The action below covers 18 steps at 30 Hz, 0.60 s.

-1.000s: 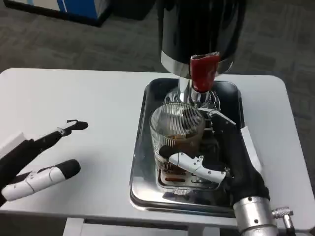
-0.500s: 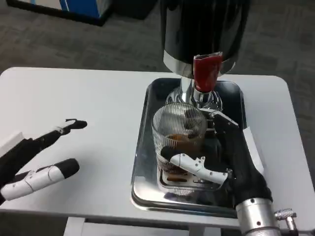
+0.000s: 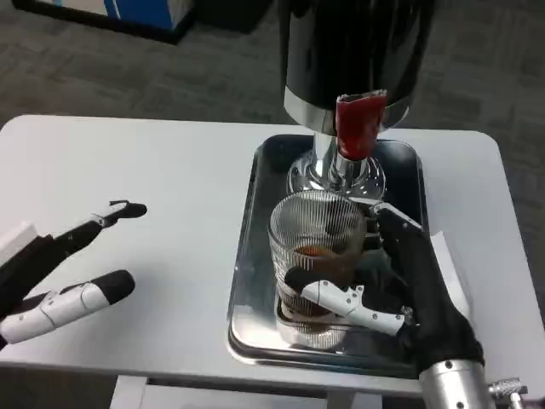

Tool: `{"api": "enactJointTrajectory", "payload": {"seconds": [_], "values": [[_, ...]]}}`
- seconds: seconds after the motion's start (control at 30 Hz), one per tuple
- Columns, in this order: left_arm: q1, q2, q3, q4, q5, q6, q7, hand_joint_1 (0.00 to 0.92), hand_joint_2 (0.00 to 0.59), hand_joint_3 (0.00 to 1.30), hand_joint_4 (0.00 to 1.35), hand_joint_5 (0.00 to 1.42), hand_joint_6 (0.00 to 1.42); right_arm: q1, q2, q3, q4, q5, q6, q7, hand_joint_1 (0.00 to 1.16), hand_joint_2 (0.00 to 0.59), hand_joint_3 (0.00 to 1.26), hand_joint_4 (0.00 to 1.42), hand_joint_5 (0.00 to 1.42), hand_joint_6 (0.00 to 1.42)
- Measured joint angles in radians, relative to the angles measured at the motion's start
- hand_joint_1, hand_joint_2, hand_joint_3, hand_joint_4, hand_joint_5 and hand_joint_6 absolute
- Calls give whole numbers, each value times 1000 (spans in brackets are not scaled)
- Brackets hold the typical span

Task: Grasp the cup under the faucet to collect the drink, then remove the cup.

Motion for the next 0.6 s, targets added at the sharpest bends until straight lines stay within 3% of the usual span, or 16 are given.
{"api": "enactJointTrajectory", "payload": {"seconds": [0.6], "values": [[0, 0, -4, -76, 43, 0, 15, 0, 55, 122, 14, 40, 0, 80, -4, 0, -108, -1, 32, 50, 830, 153, 583, 591, 728, 695]]}}
